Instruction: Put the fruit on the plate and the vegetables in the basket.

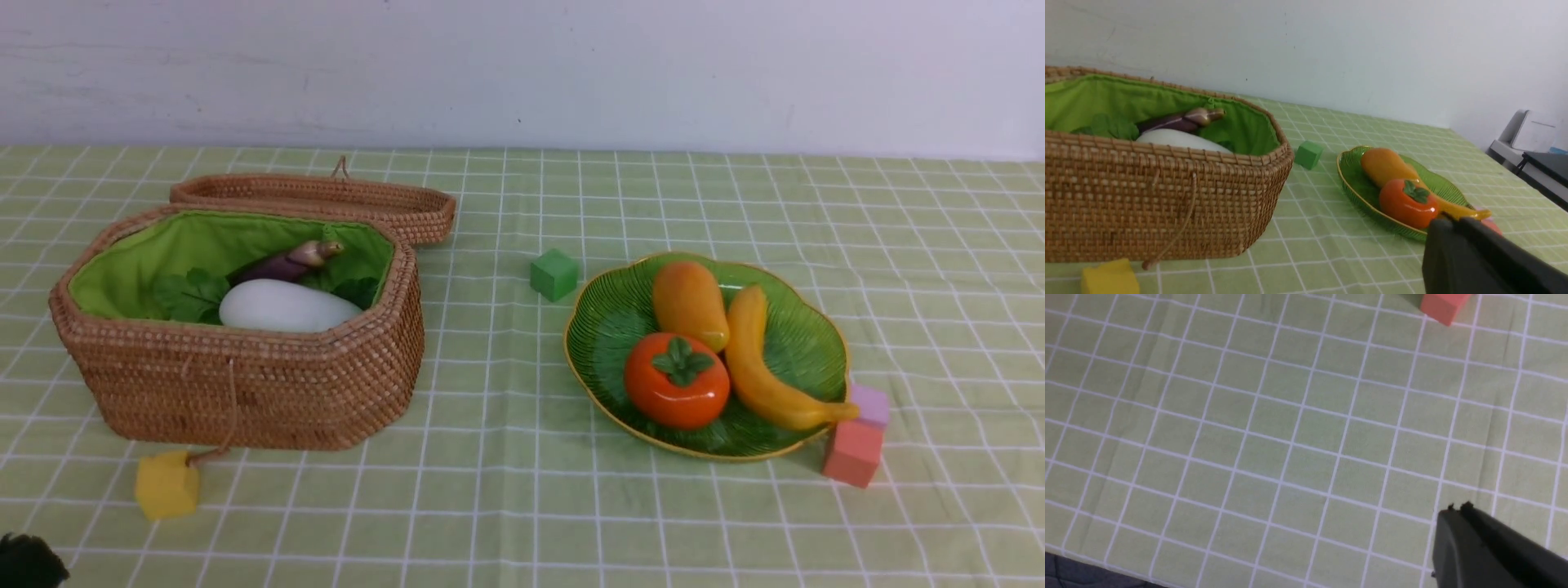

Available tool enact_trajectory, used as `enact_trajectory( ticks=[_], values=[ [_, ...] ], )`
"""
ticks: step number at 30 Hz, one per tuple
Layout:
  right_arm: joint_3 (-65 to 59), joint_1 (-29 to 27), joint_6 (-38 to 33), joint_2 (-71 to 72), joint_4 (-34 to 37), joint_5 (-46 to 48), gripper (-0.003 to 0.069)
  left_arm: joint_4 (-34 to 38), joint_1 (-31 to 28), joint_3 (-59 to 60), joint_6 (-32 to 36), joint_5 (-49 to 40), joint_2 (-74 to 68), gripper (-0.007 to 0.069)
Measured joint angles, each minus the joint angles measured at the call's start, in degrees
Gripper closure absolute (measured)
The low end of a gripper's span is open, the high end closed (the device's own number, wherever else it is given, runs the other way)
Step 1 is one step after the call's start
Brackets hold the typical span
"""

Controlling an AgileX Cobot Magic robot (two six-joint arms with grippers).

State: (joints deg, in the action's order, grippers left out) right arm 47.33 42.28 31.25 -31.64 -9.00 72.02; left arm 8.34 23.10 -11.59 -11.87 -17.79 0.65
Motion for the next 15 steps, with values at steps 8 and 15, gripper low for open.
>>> enact_trajectory(
  ticks=[8,15],
  values=[
    [-2.84,0.0,0.47,8.1,-0.23,-0.67,0.0644,0.0,0.0,3.46,0.0,-0.44,0.0,0.0637],
    [-2.95,0.0,0.47,8.16,-0.52,0.54,0.0625,0.0,0.0,3.67,0.0,-2.29,0.0,0.0634]
  ],
)
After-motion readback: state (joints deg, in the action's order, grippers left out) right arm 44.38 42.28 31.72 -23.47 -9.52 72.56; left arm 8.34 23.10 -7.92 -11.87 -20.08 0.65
